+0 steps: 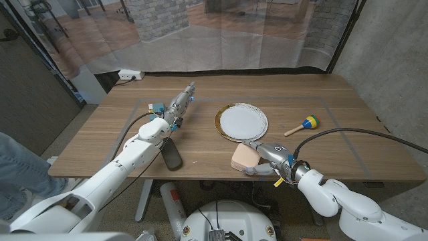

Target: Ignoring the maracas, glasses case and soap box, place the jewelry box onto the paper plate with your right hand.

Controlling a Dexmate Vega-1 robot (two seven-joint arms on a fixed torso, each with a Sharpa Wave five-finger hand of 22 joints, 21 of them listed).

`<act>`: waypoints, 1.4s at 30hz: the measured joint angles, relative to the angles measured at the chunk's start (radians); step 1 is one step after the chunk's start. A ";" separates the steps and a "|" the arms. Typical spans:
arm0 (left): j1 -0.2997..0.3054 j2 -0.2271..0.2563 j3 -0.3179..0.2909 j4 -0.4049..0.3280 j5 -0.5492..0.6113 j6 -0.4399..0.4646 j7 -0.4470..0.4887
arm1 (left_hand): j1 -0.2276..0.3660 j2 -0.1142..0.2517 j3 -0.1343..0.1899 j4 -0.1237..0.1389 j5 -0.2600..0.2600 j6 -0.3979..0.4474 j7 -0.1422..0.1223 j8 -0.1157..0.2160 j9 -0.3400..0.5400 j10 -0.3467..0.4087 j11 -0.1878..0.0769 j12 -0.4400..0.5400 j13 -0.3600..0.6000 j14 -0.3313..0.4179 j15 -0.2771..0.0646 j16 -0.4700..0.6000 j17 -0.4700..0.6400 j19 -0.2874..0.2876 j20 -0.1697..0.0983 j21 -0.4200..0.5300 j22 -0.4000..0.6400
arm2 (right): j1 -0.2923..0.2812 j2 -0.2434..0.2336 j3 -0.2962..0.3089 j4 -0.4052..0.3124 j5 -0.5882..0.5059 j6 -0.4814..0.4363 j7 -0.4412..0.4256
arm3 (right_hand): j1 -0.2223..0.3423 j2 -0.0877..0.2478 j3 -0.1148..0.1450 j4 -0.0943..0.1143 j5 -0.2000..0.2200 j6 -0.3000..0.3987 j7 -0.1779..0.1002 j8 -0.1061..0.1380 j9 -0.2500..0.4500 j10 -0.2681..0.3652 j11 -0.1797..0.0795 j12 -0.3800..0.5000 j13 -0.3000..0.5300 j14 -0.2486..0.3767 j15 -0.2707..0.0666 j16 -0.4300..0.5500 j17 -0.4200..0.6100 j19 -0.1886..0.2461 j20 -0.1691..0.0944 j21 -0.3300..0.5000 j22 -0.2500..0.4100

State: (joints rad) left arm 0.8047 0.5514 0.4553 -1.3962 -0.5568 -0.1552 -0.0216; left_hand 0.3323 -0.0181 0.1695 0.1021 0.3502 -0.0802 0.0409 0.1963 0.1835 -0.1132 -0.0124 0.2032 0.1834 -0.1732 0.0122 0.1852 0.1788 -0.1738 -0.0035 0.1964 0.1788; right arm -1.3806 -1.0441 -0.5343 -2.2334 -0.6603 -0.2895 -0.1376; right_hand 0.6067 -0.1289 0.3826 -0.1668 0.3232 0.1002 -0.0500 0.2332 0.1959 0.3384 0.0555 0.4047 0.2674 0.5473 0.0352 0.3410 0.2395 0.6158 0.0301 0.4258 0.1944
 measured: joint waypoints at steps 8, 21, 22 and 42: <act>0.006 0.006 -0.004 -0.015 -0.002 0.000 0.002 | 0.000 0.000 0.000 0.000 0.000 0.000 0.000 0.000 0.000 0.000 0.000 0.000 0.000 0.000 0.000 0.000 0.000 0.000 0.000 0.000 0.000 | -0.008 -0.006 0.005 -0.011 -0.001 -0.001 -0.010 | 0.007 -0.007 0.004 -0.004 -0.008 0.009 -0.002 0.000 0.000 0.011 0.000 0.010 0.009 0.021 -0.003 0.000 0.005 0.014 -0.014 0.008 0.002; 0.012 0.015 -0.007 -0.035 -0.003 0.006 0.007 | 0.000 0.000 0.000 0.000 0.000 0.000 0.000 0.000 0.000 0.000 0.000 0.000 0.000 0.000 0.000 0.000 0.000 0.000 0.000 0.000 0.000 | -0.018 -0.016 0.029 -0.033 0.002 -0.006 -0.027 | 0.007 -0.007 0.004 -0.004 -0.019 0.022 -0.003 0.000 0.000 0.011 0.000 0.010 0.014 0.021 -0.004 -0.001 0.009 0.014 -0.014 0.008 0.001; 0.013 0.016 -0.007 -0.037 -0.004 0.008 0.008 | 0.000 0.000 0.000 0.000 0.000 0.000 0.000 0.000 0.000 0.000 0.000 0.000 0.000 0.000 0.000 0.000 0.000 0.000 0.000 0.000 0.000 | -0.019 -0.018 0.033 -0.036 0.003 -0.007 -0.027 | 0.007 -0.007 0.004 -0.004 -0.020 0.022 -0.003 0.000 0.000 0.011 0.000 0.010 0.014 0.021 -0.004 -0.001 0.009 0.014 -0.014 0.008 0.001; 0.023 0.029 -0.013 -0.072 -0.007 0.021 0.015 | 0.000 0.000 -0.006 0.000 0.000 0.000 0.000 0.000 0.000 0.000 0.000 0.000 0.000 0.000 0.000 0.000 0.000 0.000 0.000 0.000 0.000 | 0.010 -0.019 0.051 -0.048 0.008 -0.003 -0.004 | 0.006 -0.006 0.004 -0.004 -0.028 0.042 -0.005 0.004 0.000 0.012 -0.002 0.017 0.023 0.029 -0.011 -0.002 0.014 0.018 -0.018 0.008 0.001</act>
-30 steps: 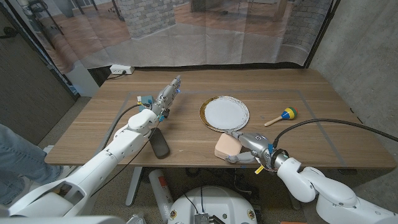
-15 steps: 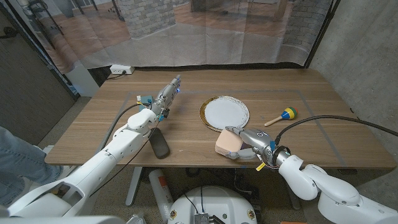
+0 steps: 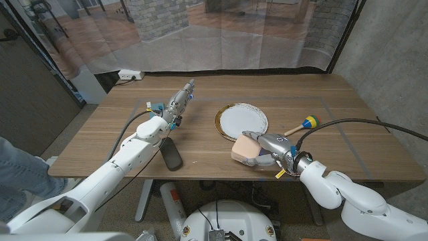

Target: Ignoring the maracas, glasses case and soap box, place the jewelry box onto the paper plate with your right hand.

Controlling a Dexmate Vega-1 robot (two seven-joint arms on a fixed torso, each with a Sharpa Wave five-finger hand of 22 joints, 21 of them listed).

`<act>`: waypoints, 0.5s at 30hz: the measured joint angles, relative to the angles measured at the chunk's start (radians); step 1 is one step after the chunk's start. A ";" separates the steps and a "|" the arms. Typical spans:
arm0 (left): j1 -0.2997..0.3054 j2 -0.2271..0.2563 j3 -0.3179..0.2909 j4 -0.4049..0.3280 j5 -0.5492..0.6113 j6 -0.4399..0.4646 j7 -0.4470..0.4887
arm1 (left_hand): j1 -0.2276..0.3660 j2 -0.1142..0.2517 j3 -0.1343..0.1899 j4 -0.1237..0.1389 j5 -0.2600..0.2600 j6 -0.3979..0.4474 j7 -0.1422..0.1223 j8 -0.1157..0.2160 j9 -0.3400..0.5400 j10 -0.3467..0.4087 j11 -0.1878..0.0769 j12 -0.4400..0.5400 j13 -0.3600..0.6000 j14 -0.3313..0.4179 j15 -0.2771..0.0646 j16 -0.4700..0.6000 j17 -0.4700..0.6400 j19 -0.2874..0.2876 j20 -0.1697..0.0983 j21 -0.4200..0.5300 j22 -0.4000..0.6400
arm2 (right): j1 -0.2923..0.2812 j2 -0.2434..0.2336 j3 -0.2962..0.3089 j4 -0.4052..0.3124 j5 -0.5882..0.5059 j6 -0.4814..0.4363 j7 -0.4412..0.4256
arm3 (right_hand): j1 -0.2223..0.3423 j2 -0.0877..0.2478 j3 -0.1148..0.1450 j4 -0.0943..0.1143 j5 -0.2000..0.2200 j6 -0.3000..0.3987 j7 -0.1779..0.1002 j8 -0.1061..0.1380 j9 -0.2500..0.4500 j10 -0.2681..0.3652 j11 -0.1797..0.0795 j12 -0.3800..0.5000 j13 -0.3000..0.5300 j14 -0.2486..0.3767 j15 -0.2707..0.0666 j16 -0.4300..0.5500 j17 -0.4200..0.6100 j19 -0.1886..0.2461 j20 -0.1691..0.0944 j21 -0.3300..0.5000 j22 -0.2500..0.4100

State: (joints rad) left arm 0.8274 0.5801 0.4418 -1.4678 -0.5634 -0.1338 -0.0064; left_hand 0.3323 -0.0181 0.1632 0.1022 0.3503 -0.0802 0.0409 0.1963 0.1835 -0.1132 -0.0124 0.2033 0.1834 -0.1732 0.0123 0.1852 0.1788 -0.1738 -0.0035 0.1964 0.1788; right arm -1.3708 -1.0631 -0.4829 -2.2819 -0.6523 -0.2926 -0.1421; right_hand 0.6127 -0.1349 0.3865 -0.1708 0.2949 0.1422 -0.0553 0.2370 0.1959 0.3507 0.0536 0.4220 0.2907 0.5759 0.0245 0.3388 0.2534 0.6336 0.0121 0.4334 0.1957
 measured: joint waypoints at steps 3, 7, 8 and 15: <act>0.001 0.003 -0.001 -0.003 -0.001 0.001 0.000 | 0.000 0.000 -0.001 0.001 0.000 0.000 0.000 0.000 0.000 0.000 0.000 0.000 0.000 0.000 0.000 0.000 0.000 0.000 0.000 0.000 0.000 | 0.009 0.005 0.000 0.000 0.000 0.003 0.008 | 0.000 0.000 0.000 0.000 -0.007 0.005 0.002 0.000 0.000 0.000 0.000 0.000 0.004 0.000 0.000 -0.003 0.000 0.005 -0.005 0.000 0.000; 0.001 0.005 -0.001 -0.004 -0.001 0.002 -0.001 | 0.000 0.000 -0.001 0.001 0.000 0.000 0.000 0.000 0.000 0.000 0.000 0.000 0.000 0.000 0.000 0.000 0.000 0.000 0.000 0.000 0.000 | 0.021 0.013 -0.002 0.002 0.001 0.006 0.015 | 0.000 0.000 0.000 0.000 -0.007 0.005 0.002 0.000 0.000 0.000 0.000 0.000 0.005 0.005 0.005 -0.003 0.000 0.005 -0.005 0.000 0.002; 0.001 0.005 -0.001 -0.004 -0.001 0.002 -0.001 | 0.000 0.000 -0.001 0.001 0.000 0.000 0.000 0.000 0.000 0.000 0.000 0.000 0.000 0.000 0.000 0.000 0.000 0.000 0.000 0.000 0.000 | 0.021 0.014 -0.002 0.002 0.001 0.007 0.017 | 0.000 0.000 0.001 -0.001 -0.009 0.005 0.001 0.000 0.000 0.000 0.000 0.000 0.005 0.006 0.005 -0.003 0.002 0.005 -0.005 0.000 0.002; 0.001 0.006 -0.004 -0.005 -0.004 0.003 -0.003 | 0.000 0.000 -0.001 0.001 0.000 0.000 0.000 0.000 0.000 0.000 0.000 0.000 0.000 0.000 0.000 0.000 0.000 0.000 0.000 0.000 0.000 | 0.047 0.028 -0.008 0.010 0.001 0.014 0.030 | 0.000 0.000 0.004 -0.004 -0.011 0.018 0.004 0.004 0.000 0.000 0.000 0.004 0.009 0.005 0.005 -0.003 0.005 0.005 -0.005 0.000 0.002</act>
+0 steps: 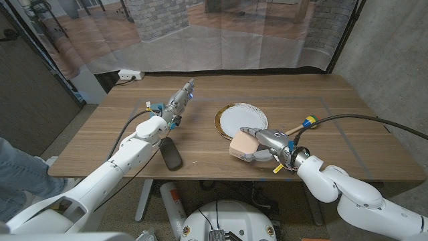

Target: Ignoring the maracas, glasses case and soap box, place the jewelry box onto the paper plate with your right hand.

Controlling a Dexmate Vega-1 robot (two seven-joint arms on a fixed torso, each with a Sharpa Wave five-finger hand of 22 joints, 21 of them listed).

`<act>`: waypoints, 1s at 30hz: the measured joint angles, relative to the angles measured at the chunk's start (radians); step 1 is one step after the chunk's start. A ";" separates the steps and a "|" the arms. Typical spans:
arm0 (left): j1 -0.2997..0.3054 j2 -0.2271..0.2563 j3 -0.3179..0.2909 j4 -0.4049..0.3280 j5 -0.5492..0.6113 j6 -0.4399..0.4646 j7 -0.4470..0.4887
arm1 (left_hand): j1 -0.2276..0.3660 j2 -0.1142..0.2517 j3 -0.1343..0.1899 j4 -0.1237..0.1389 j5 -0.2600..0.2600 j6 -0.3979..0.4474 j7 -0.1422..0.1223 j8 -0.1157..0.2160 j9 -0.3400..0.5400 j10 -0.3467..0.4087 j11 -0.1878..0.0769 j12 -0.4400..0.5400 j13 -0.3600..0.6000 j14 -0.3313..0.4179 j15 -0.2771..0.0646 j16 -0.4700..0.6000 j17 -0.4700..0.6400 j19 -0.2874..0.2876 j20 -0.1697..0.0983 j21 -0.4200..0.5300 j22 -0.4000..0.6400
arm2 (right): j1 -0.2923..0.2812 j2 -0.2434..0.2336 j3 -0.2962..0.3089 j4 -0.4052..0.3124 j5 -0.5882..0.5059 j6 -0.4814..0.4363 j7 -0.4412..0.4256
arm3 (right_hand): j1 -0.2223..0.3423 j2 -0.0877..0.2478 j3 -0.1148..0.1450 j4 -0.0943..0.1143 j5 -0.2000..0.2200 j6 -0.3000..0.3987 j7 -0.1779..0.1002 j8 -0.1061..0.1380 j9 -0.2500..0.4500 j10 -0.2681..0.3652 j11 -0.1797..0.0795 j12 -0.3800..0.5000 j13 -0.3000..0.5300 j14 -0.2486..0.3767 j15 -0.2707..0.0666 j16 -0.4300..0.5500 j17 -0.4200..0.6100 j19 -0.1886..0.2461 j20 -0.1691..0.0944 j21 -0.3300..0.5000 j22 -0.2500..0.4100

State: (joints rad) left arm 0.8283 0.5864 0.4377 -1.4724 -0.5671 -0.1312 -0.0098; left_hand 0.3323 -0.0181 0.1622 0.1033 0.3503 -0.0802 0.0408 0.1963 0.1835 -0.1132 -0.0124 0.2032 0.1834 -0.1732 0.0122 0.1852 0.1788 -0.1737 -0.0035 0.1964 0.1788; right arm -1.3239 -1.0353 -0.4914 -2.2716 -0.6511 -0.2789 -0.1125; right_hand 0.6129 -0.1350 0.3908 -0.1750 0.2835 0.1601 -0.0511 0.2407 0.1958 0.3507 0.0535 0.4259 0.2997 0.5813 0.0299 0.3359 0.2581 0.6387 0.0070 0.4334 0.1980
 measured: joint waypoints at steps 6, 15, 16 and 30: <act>0.005 0.005 -0.005 -0.007 -0.001 0.000 0.001 | 0.005 0.005 -0.003 -0.003 0.000 0.000 0.000 0.000 0.000 0.000 0.000 0.000 0.000 0.000 0.000 0.000 0.000 0.000 0.000 0.000 0.000 | 0.025 0.010 -0.007 0.010 -0.003 0.010 0.010 | 0.001 -0.001 0.000 0.000 -0.007 0.008 -0.002 0.000 0.001 0.000 0.000 0.000 0.000 0.000 0.000 0.000 0.000 0.000 0.000 0.000 0.000; 0.009 0.009 -0.006 -0.014 -0.001 0.000 0.003 | 0.005 0.005 -0.003 -0.003 0.000 0.000 0.000 0.000 0.000 0.000 0.000 0.000 0.000 0.000 0.000 0.000 0.000 0.000 0.000 0.000 0.000 | 0.064 0.033 -0.020 0.028 -0.017 0.026 0.019 | 0.003 -0.003 0.000 0.000 -0.012 0.008 -0.002 0.000 0.002 0.000 0.000 0.000 0.005 0.004 0.003 0.000 0.000 0.000 0.000 0.000 0.000; 0.009 0.010 -0.006 -0.015 -0.001 0.000 0.003 | 0.005 0.005 -0.003 -0.003 0.000 0.000 0.000 0.000 0.000 0.000 0.000 0.000 0.000 0.000 0.000 0.000 0.000 0.000 0.000 0.000 0.000 | 0.066 0.034 -0.021 0.029 -0.017 0.026 0.019 | 0.004 -0.004 0.001 -0.001 -0.014 0.008 -0.002 0.000 0.002 0.000 0.000 0.000 0.005 0.004 0.003 0.000 0.002 0.000 0.000 0.000 0.000; 0.008 0.014 -0.007 -0.018 0.001 0.000 0.005 | 0.005 0.005 -0.007 -0.007 0.000 0.000 0.000 0.000 0.000 0.000 0.000 0.000 0.000 0.000 0.000 0.000 0.000 0.000 0.000 0.000 0.000 | 0.117 0.069 -0.041 0.065 -0.032 0.037 0.030 | 0.004 -0.004 0.004 -0.004 -0.022 0.013 0.003 0.000 0.002 0.015 0.000 0.005 0.009 0.012 -0.005 -0.004 0.005 0.004 -0.004 0.000 0.000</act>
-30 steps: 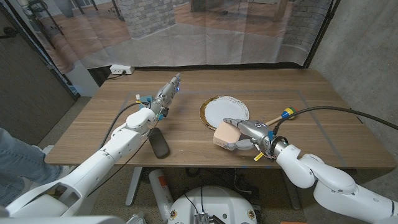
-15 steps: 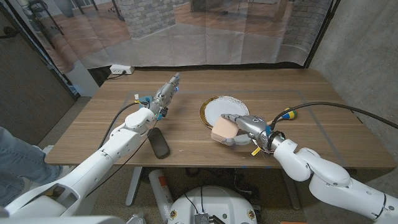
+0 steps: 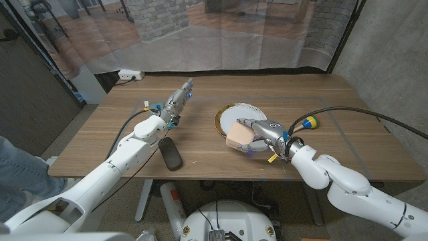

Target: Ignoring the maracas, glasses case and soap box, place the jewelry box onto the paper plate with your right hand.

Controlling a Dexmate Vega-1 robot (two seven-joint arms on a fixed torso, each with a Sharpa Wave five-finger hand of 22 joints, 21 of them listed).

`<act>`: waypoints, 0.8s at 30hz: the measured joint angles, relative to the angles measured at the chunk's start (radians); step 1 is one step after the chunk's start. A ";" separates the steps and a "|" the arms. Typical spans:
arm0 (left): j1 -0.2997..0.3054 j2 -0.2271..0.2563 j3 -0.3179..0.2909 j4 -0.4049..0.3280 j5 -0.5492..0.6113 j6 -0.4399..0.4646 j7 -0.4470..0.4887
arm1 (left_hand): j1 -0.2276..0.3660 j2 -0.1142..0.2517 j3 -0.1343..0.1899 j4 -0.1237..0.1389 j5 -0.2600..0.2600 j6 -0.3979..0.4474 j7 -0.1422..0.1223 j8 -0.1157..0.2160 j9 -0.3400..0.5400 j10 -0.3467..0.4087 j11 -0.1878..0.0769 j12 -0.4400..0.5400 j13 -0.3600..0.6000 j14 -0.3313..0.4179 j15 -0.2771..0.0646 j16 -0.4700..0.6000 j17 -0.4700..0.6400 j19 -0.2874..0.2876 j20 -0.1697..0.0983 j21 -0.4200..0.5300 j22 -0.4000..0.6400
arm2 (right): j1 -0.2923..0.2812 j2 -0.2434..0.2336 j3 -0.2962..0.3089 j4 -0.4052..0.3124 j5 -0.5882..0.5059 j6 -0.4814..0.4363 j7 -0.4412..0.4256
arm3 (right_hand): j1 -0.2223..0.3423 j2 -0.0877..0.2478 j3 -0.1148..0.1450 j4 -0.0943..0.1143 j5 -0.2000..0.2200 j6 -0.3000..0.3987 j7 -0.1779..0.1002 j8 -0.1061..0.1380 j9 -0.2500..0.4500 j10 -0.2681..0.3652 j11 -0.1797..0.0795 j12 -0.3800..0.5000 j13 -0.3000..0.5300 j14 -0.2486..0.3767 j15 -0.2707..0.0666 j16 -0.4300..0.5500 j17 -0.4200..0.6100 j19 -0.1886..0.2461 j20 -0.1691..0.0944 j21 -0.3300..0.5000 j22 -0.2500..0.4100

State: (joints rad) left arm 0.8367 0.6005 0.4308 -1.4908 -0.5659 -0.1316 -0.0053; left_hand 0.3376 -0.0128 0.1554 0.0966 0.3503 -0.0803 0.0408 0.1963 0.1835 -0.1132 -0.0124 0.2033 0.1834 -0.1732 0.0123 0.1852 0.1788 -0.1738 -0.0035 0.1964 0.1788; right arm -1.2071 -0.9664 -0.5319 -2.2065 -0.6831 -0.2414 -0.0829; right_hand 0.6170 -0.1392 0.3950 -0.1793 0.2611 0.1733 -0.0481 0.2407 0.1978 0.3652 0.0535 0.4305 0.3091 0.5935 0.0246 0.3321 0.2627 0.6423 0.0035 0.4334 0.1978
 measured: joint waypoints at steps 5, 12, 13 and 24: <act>-0.004 0.000 0.000 0.004 0.001 0.000 -0.002 | 0.000 0.000 0.000 0.000 0.000 0.000 0.000 0.000 0.000 0.000 0.000 0.000 0.000 0.000 0.000 0.000 0.000 0.000 0.000 0.000 0.000 | 0.021 0.012 -0.009 0.012 -0.003 0.003 0.010 | 0.000 0.000 0.000 0.000 -0.001 0.000 0.000 0.000 0.000 0.000 0.000 0.000 0.005 0.000 0.000 0.000 0.000 0.000 0.000 0.000 0.000; -0.007 0.003 0.000 0.007 0.002 0.004 -0.005 | 0.000 0.000 -0.004 0.004 0.000 0.000 0.000 0.000 0.000 0.000 0.000 0.000 0.000 0.000 0.000 0.000 0.000 0.000 0.000 0.000 0.000 | 0.058 0.030 -0.026 0.035 -0.007 0.009 0.030 | 0.000 0.000 0.000 0.000 -0.008 0.002 -0.002 0.000 0.000 0.000 0.000 -0.001 0.005 0.004 0.004 0.000 0.005 0.004 -0.004 0.000 0.000; -0.007 0.003 0.001 0.007 0.002 0.005 -0.005 | 0.002 0.002 -0.004 0.004 0.000 0.000 0.000 0.000 0.000 0.000 0.000 0.000 0.000 0.000 0.000 0.000 0.000 0.000 0.000 0.000 0.000 | 0.064 0.032 -0.028 0.039 -0.008 0.009 0.033 | 0.000 0.000 0.000 0.000 -0.008 0.002 -0.002 0.000 0.000 0.000 0.000 -0.001 0.005 0.004 0.004 0.000 0.005 0.004 -0.004 0.000 0.000; -0.006 0.009 -0.003 0.006 0.002 0.006 -0.006 | 0.004 0.004 -0.004 0.004 0.000 0.000 0.000 0.000 0.000 0.000 0.000 0.000 0.000 0.000 0.000 0.000 0.000 0.000 0.000 0.000 0.000 | 0.104 0.049 -0.044 0.062 -0.011 0.013 0.053 | -0.003 0.003 0.004 -0.004 -0.015 0.002 -0.002 0.000 0.000 0.000 0.000 -0.001 0.009 0.007 0.007 -0.004 0.007 0.009 -0.009 0.000 0.000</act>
State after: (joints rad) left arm 0.8309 0.6098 0.4279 -1.4849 -0.5641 -0.1252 -0.0109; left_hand 0.3415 -0.0089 0.1514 0.1007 0.3503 -0.0802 0.0408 0.1963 0.1835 -0.1132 -0.0124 0.2033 0.1834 -0.1732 0.0123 0.1852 0.1788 -0.1737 -0.0036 0.1964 0.1788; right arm -1.1029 -0.9172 -0.5756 -2.1446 -0.6945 -0.2288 -0.0296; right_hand 0.6142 -0.1364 0.3992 -0.1834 0.2456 0.1752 -0.0501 0.2406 0.1976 0.3651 0.0534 0.4296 0.3183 0.6008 0.0319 0.3282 0.2696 0.6515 -0.0057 0.4334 0.1977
